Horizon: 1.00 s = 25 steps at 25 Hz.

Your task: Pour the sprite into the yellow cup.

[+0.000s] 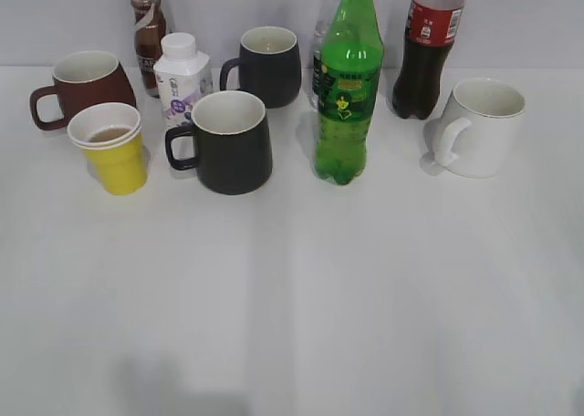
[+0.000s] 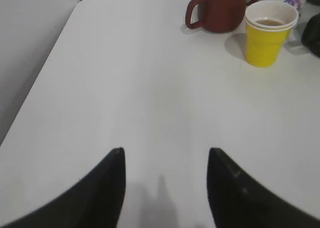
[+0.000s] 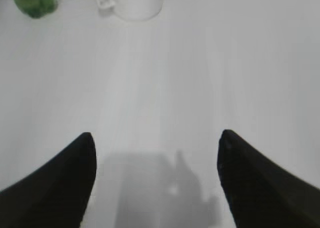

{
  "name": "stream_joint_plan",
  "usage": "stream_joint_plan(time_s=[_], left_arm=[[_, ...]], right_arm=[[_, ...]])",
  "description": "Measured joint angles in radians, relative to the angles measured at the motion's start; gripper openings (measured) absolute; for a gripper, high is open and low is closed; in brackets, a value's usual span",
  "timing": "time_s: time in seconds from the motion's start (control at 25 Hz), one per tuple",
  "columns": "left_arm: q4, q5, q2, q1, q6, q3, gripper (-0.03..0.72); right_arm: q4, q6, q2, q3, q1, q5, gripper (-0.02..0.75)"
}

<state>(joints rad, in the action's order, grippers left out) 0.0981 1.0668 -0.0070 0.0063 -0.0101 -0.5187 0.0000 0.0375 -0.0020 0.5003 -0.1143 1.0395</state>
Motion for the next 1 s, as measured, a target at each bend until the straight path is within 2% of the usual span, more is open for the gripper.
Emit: stream_joint_plan(time_s=[0.32,0.84,1.0], left_arm=[[0.0,-0.001,-0.001,-0.003,0.0,0.0,0.361],[0.0,-0.001,-0.001,-0.003,0.0,0.0,0.252],[0.0,-0.001,-0.001,-0.003,0.0,0.0,0.241]], right_arm=[[0.0,0.0,-0.003,0.0,0.001,0.0,0.564],[0.0,0.0,-0.003,0.0,0.001,0.0,0.564],[0.0,0.0,-0.003,0.0,0.001,0.0,0.564]])
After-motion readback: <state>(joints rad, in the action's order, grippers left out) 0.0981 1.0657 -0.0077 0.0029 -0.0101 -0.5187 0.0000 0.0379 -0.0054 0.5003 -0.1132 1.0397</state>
